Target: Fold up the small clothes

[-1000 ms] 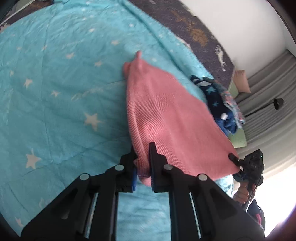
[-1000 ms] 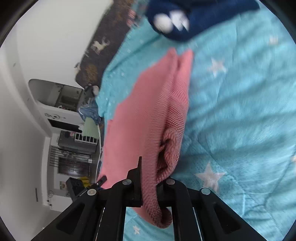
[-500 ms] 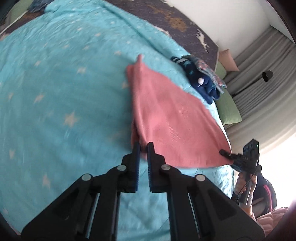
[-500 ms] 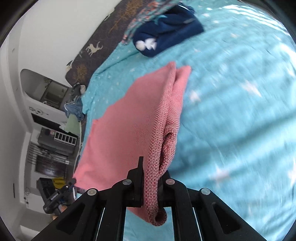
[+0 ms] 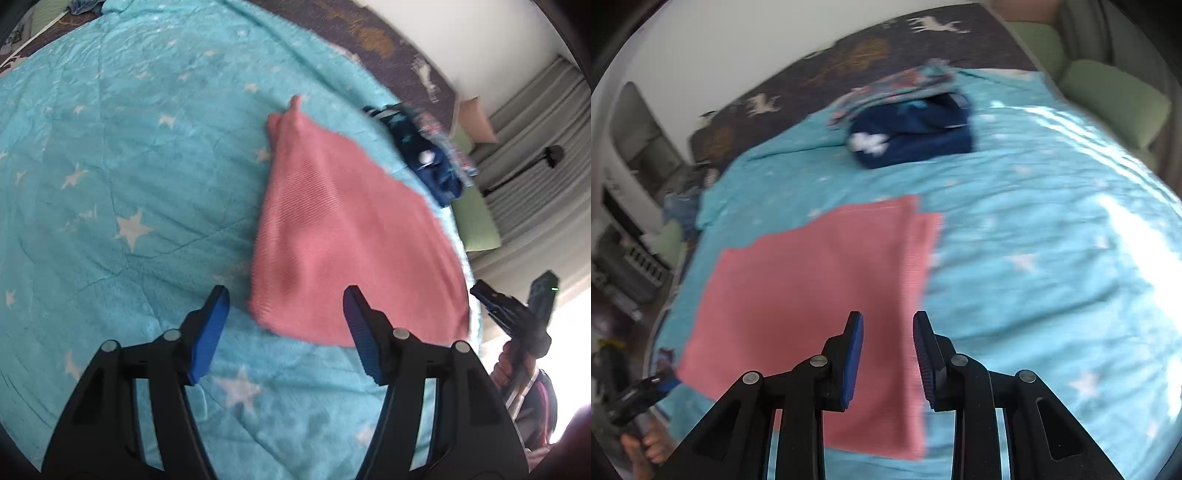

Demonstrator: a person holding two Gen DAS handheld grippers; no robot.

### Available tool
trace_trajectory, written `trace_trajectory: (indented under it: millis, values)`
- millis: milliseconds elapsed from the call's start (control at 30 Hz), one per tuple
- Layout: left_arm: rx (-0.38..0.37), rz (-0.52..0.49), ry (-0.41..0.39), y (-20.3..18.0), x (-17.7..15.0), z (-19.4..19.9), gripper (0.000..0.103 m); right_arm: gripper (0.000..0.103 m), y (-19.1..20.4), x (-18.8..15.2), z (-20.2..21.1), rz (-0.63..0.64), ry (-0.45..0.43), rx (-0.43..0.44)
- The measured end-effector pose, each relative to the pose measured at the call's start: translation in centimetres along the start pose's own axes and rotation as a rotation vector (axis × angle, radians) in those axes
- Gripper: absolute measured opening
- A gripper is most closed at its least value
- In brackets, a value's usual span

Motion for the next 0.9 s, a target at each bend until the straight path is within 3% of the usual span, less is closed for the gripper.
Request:
trace_trajectory:
  millis: [33,67,133,167,267,367,400,467,533,700,767,800,833,867,900]
  values:
    - [0.011,-0.002,0.012,0.3,-0.1,-0.6,0.022,0.028,0.8,-0.6,-0.9,0.013,0.034,0.027]
    - [0.010,-0.004,0.023,0.5,-0.3,-0.9,0.013,0.026,1.0,-1.2,-1.9,0.030,0.069,0.014]
    - [0.015,-0.005,0.014,0.8,-0.2,-0.8,0.012,0.018,-1.0,-1.8,-4.0,0.047,0.108,-0.124]
    - [0.034,-0.021,0.005,0.8,0.0,-0.5,0.012,0.000,-2.3,-1.9,-4.6,0.035,0.112,-0.174]
    - [0.084,-0.091,0.007,0.3,0.1,0.0,0.011,0.000,-3.0,-1.2,-3.9,-0.044,0.106,-0.132]
    - [0.109,-0.150,-0.006,-0.8,0.6,0.4,0.014,0.005,-1.8,-0.1,-2.4,0.059,0.041,-0.205]
    - [0.114,-0.161,-0.014,-0.9,0.8,0.5,0.019,0.006,-1.6,-0.2,-2.0,0.088,0.026,-0.207]
    - [0.144,-0.164,-0.025,-0.8,1.2,0.5,0.056,0.010,0.0,0.3,-2.0,0.117,0.014,-0.172]
    - [0.161,-0.155,-0.015,-0.5,1.3,0.0,0.060,0.014,0.6,0.2,-2.3,0.115,0.022,-0.144]
    - [0.151,-0.141,0.024,-0.5,0.4,-1.0,0.060,0.014,-0.2,-0.8,-5.4,0.093,0.098,-0.226]
    - [0.158,-0.160,0.020,-0.7,0.2,-1.0,0.057,0.014,-0.8,-0.9,-5.9,0.047,0.109,-0.194]
    - [0.155,-0.176,0.016,-1.0,0.1,-0.9,0.050,0.014,-0.9,-0.8,-5.6,0.018,0.107,-0.169]
    - [0.150,-0.181,0.011,-1.2,0.1,-0.9,0.028,0.014,-0.9,-0.8,-5.3,0.004,0.111,-0.158]
    - [0.149,-0.176,0.011,-1.3,0.2,-0.9,0.016,0.014,-0.8,-0.6,-5.1,-0.002,0.111,-0.153]
    - [0.144,-0.168,0.007,-1.4,0.4,-0.8,0.015,0.015,-0.4,-0.5,-4.7,0.012,0.102,-0.157]
Point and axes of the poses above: each gripper's, at about its wrist camera, not at the fingertips, and z roughly against the way its jaws point, y to its left, x to its top, the point moved 10 cm from there along -z, roughly the way its jaws point, and after that the axes turned 6 degrees about -z, right-handed, at the moved point
